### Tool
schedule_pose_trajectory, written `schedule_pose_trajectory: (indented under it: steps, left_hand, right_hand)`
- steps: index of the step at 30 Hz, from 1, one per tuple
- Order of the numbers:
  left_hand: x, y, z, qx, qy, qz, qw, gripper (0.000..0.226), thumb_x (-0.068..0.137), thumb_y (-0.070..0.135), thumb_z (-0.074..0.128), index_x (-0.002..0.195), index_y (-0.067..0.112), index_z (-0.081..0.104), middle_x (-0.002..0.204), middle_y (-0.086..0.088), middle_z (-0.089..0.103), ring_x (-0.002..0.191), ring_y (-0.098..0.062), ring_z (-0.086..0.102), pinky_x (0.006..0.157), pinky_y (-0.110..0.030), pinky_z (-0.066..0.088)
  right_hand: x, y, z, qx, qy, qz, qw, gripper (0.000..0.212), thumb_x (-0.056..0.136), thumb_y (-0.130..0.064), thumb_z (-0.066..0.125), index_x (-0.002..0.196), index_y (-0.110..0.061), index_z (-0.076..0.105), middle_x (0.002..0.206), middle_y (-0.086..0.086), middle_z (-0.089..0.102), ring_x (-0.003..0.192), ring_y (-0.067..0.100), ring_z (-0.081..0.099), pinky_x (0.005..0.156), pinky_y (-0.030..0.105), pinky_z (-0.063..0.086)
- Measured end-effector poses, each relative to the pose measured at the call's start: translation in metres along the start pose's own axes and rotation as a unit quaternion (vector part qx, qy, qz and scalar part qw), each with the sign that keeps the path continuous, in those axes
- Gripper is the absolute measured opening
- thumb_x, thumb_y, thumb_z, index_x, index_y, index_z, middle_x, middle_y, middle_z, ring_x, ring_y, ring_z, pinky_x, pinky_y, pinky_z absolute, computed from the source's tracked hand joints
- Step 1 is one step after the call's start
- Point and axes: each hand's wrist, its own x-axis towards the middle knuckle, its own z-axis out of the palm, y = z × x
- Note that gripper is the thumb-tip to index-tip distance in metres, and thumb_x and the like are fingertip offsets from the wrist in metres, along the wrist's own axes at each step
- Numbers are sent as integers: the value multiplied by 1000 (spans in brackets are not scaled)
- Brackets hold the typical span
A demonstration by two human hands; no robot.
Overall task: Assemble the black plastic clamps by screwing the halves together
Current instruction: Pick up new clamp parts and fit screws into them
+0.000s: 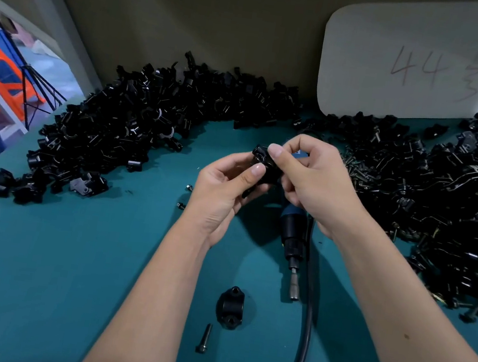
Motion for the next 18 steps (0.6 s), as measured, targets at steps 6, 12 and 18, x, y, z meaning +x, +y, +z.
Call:
schedule_pose_trajectory:
  steps: [6, 12, 18]
  left_hand:
    - [0, 2, -1, -13, 8, -14, 1000, 23, 81, 17, 76, 103, 16, 80, 104, -3, 77, 93, -12, 73, 75, -23, 59]
    - [6, 12, -15, 18, 146, 27, 989, 16, 84, 6, 77, 98, 12, 72, 85, 1, 77, 74, -15, 73, 68, -24, 59]
    - [12, 26, -39, 4, 204, 67, 977, 11, 91, 1, 73, 92, 11, 74, 87, -2, 76, 90, -27, 70, 74, -24, 60]
  right_hand:
    - [2, 3, -1, -46, 3, 4, 999, 27, 97, -38, 71, 81, -20, 59, 53, 2, 60, 39, 14, 48, 40, 20, 38]
    - [-4, -11, 4, -259, -225, -97, 934, 20, 81, -34, 88, 78, -21, 72, 66, -10, 68, 58, 2, 55, 61, 21, 43]
    - [-46, -35, 61, -371, -526, -12, 766, 24, 73, -32, 94, 91, -24, 80, 59, -24, 64, 54, -6, 56, 54, 7, 39]
